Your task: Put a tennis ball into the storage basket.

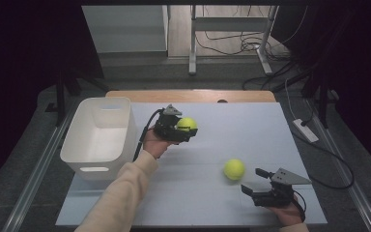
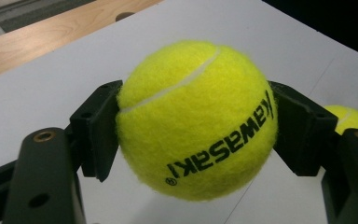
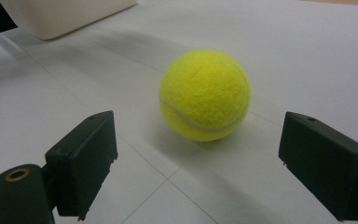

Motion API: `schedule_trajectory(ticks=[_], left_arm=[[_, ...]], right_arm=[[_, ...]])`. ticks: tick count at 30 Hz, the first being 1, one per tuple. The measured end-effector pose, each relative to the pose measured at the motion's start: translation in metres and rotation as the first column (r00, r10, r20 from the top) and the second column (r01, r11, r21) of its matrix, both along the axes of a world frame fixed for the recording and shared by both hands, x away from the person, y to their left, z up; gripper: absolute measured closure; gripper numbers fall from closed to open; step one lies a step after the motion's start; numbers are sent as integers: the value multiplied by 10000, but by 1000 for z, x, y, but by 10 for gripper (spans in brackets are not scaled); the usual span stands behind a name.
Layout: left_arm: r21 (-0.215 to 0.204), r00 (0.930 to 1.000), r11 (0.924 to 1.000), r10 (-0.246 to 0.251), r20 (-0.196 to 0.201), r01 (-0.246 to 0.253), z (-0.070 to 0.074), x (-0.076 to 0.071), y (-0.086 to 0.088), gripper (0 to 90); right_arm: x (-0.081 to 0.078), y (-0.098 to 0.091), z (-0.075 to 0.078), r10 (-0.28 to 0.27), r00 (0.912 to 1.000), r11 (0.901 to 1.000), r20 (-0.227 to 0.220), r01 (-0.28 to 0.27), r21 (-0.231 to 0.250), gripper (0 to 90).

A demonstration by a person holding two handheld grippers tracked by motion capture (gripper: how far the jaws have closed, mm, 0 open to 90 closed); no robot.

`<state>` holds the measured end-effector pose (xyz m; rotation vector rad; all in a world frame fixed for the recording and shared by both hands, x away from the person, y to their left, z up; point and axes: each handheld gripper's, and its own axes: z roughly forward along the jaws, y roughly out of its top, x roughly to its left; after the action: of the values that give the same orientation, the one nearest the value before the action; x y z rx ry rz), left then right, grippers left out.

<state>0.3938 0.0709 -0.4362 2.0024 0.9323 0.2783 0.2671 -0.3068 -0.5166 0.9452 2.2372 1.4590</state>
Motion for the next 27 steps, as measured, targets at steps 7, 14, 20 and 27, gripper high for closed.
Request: schedule_trajectory(ticks=[7,14,20,27], left_arm=[[-119,9998,9999,-26,188,29,7,-6,4,262],[-223,9994,9998,7,346,1,12,-12,9,262],[-326,9990,9994,88,427,-74,16,-16,15,262],[-384,9984,9992,122,557,-100,20,-20,21,262]], right_arm=[[0,0,0,0,10000,10000,31,0,5,113],[0,0,0,5,10000,10000,18,-5,-2,113],[0,0,0,-5,10000,10000,24,5,4,113],[0,0,0,-12,10000,10000,17,12,-10,113]])
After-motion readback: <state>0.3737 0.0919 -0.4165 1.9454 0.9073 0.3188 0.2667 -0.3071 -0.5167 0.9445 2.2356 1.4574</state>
